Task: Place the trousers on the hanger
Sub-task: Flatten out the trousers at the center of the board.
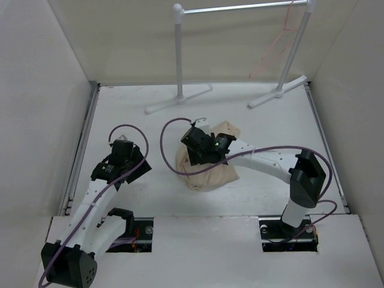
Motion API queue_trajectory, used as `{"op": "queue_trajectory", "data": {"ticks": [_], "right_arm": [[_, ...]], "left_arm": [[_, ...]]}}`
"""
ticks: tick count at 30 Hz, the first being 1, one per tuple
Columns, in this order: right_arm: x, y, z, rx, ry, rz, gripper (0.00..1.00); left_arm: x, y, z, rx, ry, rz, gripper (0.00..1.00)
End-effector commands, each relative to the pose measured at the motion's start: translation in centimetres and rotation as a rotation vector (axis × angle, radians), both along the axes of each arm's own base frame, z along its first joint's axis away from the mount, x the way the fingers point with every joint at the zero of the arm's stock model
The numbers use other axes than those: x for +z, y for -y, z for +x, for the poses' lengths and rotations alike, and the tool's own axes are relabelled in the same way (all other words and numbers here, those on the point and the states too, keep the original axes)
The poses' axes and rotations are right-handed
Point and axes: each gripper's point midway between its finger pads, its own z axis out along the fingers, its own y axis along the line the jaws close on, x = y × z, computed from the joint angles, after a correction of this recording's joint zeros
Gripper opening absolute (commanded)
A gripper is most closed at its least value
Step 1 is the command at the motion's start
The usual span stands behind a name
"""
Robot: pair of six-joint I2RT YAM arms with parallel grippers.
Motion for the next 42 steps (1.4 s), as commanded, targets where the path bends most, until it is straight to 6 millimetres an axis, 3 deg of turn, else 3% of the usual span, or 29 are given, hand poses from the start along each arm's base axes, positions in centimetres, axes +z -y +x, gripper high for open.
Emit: {"op": "queue_trajectory", "data": {"ticks": [1,2,3,4,6,8,11,13,15,16,18,19,20,22,23,25,27,30,34,37,39,42], "right_arm": [[0.1,0.2,1.9,-0.013,0.030,-0.069,0.65],[-0.7,0.4,1.7,-0.020,0.010,-0.089,0.51],[-0.9,0.8,1.6,-0.036,0.008,-0.096,0.30],[-0.4,1.0,1.7,-0.064,0.025,-0.076,0.19],[2.1,0.6,2.3,-0.081,0.081,-0.001,0.07],[6.0,-0.2,3.3,-0.074,0.137,0.090,0.02],[15.6,-1.6,4.4,-0.037,0.271,0.256,0.00],[23.2,-2.1,4.5,-0.006,0.382,0.376,0.01],[33.1,-2.7,3.0,0.051,0.522,0.544,0.02],[36.3,-2.4,2.4,0.064,0.568,0.602,0.02],[44.1,-0.7,0.3,0.086,0.688,0.756,0.03],[47.0,0.7,-0.6,0.084,0.742,0.811,0.03],[49.5,2.7,-1.4,0.067,0.794,0.862,0.03],[51.6,6.4,-2.6,0.013,0.850,0.909,0.04],[51.5,8.1,-2.8,-0.024,0.865,0.910,0.04],[49.2,12.4,-1.9,-0.160,0.903,0.873,0.04],[43.9,17.1,-0.9,-0.338,0.895,0.820,0.05],[33.5,22.9,0.1,-0.594,0.802,0.713,0.06],[20.6,26.2,0.8,-0.754,0.551,0.586,0.05],[14.6,27.9,0.8,-0.849,0.448,0.570,0.04],[12.3,29.5,0.4,-0.914,0.424,0.549,0.04],[10.8,30.8,-0.2,-0.961,0.409,0.519,0.03]], "left_arm": [[0.1,1.2,0.4,-0.010,0.028,-0.055,0.51],[-0.2,1.3,0.4,-0.012,0.024,-0.057,0.52],[-0.4,1.5,0.5,-0.013,0.023,-0.063,0.52],[-0.6,1.6,0.6,-0.015,0.020,-0.067,0.53],[-0.8,2.0,0.9,-0.016,0.016,-0.076,0.54],[-0.8,2.3,1.5,-0.015,0.020,-0.086,0.55],[-0.5,2.5,2.5,-0.001,0.022,-0.100,0.57],[-0.3,1.8,3.2,0.033,0.023,-0.094,0.57],[0.2,0.5,4.0,0.094,0.026,-0.094,0.57],[0.5,-0.1,4.3,0.122,0.031,-0.097,0.57],[1.4,-2.0,5.0,0.212,0.046,-0.107,0.57],[1.9,-2.9,5.3,0.258,0.055,-0.111,0.57],[2.6,-3.8,5.5,0.295,0.068,-0.111,0.57],[3.9,-5.0,5.9,0.345,0.088,-0.097,0.57],[4.6,-5.3,6.2,0.359,0.102,-0.087,0.57],[6.2,-5.3,7.0,0.358,0.137,-0.084,0.58],[7.5,-3.9,7.7,0.305,0.153,-0.091,0.61],[7.5,-1.4,7.2,0.207,0.129,-0.069,0.61],[3.7,1.1,4.5,0.085,0.025,-0.006,0.62],[0.8,3.6,2.8,-0.019,-0.064,-0.014,0.62],[0.1,6.8,2.5,-0.129,-0.064,-0.020,0.62],[-0.1,9.8,3.3,-0.209,-0.042,-0.010,0.62]]}}
